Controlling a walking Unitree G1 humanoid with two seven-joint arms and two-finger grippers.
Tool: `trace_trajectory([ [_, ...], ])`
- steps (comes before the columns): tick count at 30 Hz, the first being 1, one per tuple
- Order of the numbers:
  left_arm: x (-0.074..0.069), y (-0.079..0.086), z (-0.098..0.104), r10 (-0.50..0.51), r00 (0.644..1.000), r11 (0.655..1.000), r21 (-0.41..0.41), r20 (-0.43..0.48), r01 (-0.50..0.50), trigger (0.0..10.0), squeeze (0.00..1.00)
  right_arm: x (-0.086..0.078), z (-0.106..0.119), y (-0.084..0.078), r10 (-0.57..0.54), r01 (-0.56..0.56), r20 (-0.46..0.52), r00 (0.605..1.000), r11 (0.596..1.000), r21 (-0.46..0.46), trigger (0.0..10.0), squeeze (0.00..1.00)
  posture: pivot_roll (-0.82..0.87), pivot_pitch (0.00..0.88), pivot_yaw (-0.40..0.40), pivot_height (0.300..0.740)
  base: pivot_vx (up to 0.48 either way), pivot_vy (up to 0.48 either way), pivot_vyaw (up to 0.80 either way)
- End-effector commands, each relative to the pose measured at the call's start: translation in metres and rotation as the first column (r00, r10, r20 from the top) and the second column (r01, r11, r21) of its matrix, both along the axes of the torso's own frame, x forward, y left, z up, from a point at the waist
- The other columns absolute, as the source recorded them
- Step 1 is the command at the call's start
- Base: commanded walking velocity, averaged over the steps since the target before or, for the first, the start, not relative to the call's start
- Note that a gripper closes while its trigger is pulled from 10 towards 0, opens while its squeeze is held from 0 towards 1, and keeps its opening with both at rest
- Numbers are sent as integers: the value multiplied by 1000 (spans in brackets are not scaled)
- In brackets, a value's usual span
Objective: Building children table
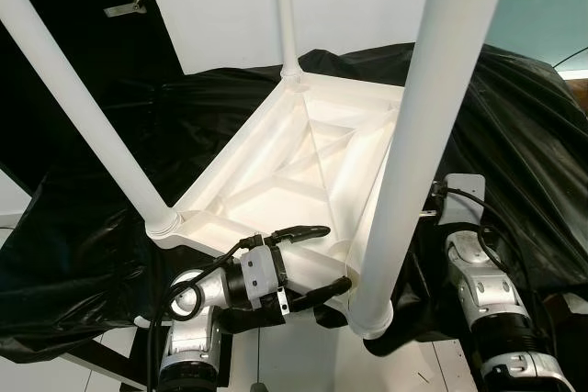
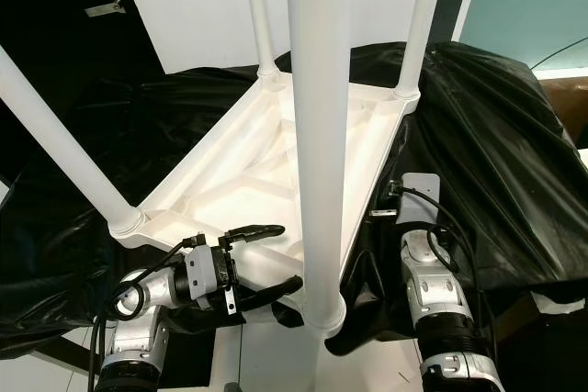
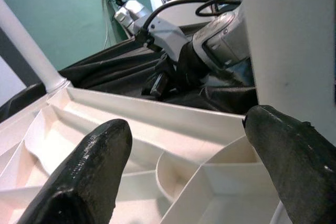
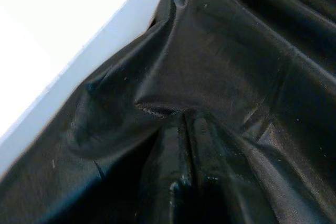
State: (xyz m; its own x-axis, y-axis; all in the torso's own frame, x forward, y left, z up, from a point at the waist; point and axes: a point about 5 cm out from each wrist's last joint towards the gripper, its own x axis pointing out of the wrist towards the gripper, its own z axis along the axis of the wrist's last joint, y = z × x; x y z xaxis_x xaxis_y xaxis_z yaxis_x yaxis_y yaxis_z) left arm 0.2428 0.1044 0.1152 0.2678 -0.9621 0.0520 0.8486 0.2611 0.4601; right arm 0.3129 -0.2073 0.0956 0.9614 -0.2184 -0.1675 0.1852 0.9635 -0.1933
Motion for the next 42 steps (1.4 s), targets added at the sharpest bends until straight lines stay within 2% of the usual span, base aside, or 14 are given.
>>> trace_trajectory([
  [1,11,1,4,291,956,942,-166,-20,-290,10000,0,-5,-9,0,-15,15,-37,999,1000,13,10000,0,-13,0,65,740,0,0,0],
  [4,12,-1,5,284,959,945,-166,-20,-283,10000,0,5,-3,-15,1,-2,-32,999,1000,-19,10000,0,-11,0,60,740,0,0,0],
  [8,12,-1,6,285,958,944,-166,-16,-284,10000,0,13,9,-20,18,-18,-12,1000,999,-51,10000,0,-4,0,55,740,0,0,0],
  [11,12,0,6,291,957,943,-168,-15,-289,10000,0,15,17,-21,18,-18,5,1000,997,-71,10000,0,1,0,50,740,0,0,0],
  [14,10,0,5,303,953,937,-174,-20,-301,10000,0,16,32,-21,-12,20,62,998,990,-138,10000,0,7,0,42,740,0,0,0],
  [22,8,-2,4,304,952,936,-179,-27,-304,10000,0,19,42,-20,-11,31,110,994,983,-180,10000,0,5,0,41,740,0,0,0],
  [26,10,-2,5,306,952,934,-182,-26,-306,10000,0,26,48,-21,21,7,137,990,979,-203,10000,0,4,0,40,740,0,0,0],
  [29,12,-2,5,321,946,927,-194,-35,-322,10000,0,36,46,-21,73,-48,126,989,980,-191,10000,0,9,0,42,740,0,0,0],
  [30,14,0,4,345,936,912,-210,-68,-351,10000,0,39,43,-16,127,-107,112,986,980,-167,10000,0,12,0,43,740,0,0,0],
  [31,14,0,4,345,936,912,-210,-68,-351,10000,0,39,43,-16,127,-107,112,986,980,-167,10000,0,12,0,43,740,0,0,0],
  [33,17,5,1,380,916,888,-228,-124,-399,10000,0,40,37,-5,207,-194,80,975,971,-142,10000,0,17,0,43,740,0,0,0],
  [36,19,12,-2,411,895,864,-237,-176,-444,10000,0,38,29,4,250,-244,44,967,963,-113,10000,0,20,0,42,740,0,0,0],
  [38,21,20,-6,440,874,844,-236,-208,-481,10000,0,35,20,9,257,-255,14,966,964,-77,10000,0,24,0,44,740,0,0,0],
  [42,21,26,-9,463,858,832,-225,-222,-507,10000,0,32,10,8,235,-235,-13,972,972,-21,10000,0,23,0,48,740,0,0,0],
])
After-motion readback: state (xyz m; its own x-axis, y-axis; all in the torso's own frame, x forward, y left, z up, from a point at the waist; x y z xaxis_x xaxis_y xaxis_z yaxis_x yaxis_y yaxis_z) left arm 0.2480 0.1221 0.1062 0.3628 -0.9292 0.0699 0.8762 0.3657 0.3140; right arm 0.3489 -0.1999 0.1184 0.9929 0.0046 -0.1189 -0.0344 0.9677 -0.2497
